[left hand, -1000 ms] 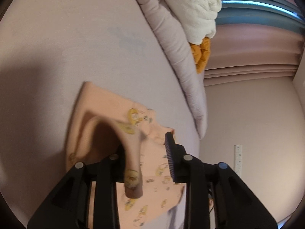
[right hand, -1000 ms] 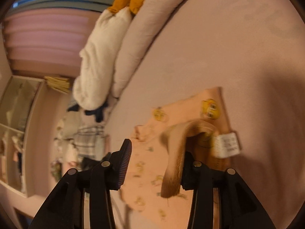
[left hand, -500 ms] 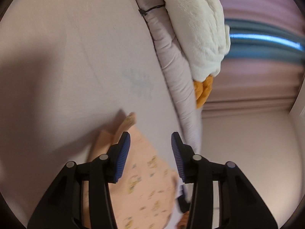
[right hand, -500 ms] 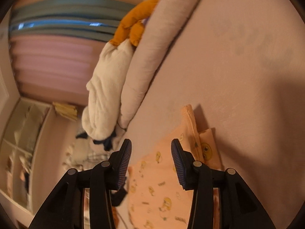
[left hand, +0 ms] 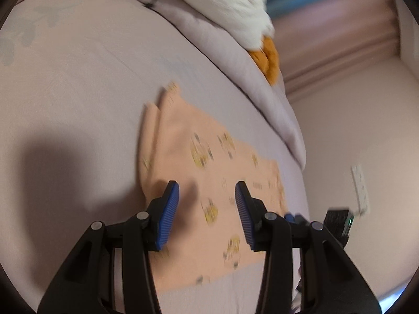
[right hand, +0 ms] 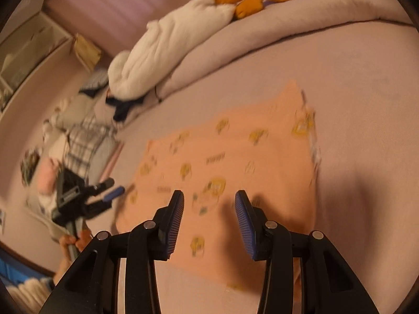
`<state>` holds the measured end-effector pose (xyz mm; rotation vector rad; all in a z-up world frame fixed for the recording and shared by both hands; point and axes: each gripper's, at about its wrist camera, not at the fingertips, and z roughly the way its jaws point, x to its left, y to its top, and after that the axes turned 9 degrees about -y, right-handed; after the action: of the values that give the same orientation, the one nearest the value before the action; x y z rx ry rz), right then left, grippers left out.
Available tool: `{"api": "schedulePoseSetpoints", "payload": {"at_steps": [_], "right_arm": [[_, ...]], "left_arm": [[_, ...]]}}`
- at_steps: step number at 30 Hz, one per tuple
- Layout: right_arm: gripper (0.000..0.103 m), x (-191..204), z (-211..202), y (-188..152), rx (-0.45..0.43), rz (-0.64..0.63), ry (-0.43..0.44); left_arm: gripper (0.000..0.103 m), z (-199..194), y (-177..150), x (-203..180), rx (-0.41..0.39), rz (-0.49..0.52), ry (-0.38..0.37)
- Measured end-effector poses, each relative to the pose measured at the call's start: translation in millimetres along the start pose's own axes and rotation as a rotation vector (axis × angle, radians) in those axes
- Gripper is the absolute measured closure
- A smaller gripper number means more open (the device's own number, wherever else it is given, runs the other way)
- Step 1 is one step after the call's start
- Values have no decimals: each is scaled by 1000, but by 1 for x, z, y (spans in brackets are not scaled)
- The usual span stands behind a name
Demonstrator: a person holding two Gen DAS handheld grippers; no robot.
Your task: Fold small clothes
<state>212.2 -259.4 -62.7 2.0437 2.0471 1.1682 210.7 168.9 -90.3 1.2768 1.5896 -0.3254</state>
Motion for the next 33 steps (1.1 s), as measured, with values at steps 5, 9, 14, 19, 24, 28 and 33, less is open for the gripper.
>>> {"api": "schedulePoseSetpoints", "payload": {"at_steps": [5,9,14,19,24,28,33], "right_arm": [[59,-4,5,-19,60,-16,-54],[69,-16,8,-36,108,-21,-96],[71,-16,-1,-39,122,-15,-86],[71,-1,-13,-37,107,-67,-73],[71,20,-2,-24,81,-103,-27],[71,38,25,-8,83,-131,-20],[71,64,58,27,48,-148,-16]], "left_arm": [[60,17,-32,6,85,42,31],[70,21,-49,23,110,32,53],[70,7,-59,29,93,5,16],[61,-10,-54,16,74,47,41],[58,-14,-29,17,20,45,72],[58,5,-8,29,21,8,82],[59,32,8,40,48,-32,80]]}}
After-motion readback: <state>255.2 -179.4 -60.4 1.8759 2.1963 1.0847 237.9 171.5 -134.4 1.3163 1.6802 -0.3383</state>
